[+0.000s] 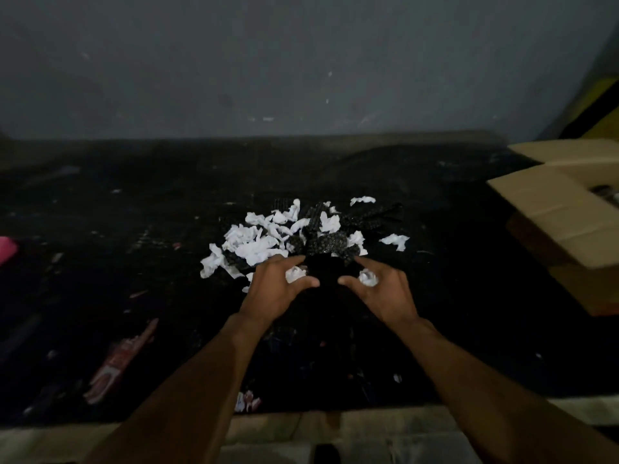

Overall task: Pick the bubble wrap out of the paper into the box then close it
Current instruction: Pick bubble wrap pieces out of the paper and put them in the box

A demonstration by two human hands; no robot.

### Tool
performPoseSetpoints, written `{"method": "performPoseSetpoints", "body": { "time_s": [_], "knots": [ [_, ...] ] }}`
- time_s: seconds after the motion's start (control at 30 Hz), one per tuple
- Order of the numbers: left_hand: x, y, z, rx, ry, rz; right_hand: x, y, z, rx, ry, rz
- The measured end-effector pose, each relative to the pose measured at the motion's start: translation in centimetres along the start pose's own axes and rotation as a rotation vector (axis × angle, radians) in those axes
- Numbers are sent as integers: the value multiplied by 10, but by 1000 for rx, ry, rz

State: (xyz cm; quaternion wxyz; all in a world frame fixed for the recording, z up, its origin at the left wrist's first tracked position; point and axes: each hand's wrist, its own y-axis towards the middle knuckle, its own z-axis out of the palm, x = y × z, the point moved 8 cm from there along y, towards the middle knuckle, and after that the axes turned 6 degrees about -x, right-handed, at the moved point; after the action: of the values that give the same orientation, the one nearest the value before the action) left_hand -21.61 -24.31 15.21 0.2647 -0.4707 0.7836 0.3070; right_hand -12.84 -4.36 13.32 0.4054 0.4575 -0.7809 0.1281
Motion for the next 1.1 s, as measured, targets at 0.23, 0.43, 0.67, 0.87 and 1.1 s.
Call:
{"method": "performPoseSetpoints", "body": {
  "time_s": [0.23, 0.43, 0.67, 0.87, 1.1],
  "knots": [
    [-85, -28, -23, -87, -59, 107, 29, -29, -99, -143, -15, -70],
    [-181, -37, -1, -74, -168, 175, 23, -42, -201, -243, -68, -75],
    [-321, -47, 86, 19, -267, 319, -44, -61, -347, -385, -168, -36],
    [-444, -62, 193, 110, -334, 383, -140, -81, -488, -537, -231, 63],
    [-549, -67, 273, 132, -356, 442, -219, -75, -592, -607, -284, 116]
  ]
}}
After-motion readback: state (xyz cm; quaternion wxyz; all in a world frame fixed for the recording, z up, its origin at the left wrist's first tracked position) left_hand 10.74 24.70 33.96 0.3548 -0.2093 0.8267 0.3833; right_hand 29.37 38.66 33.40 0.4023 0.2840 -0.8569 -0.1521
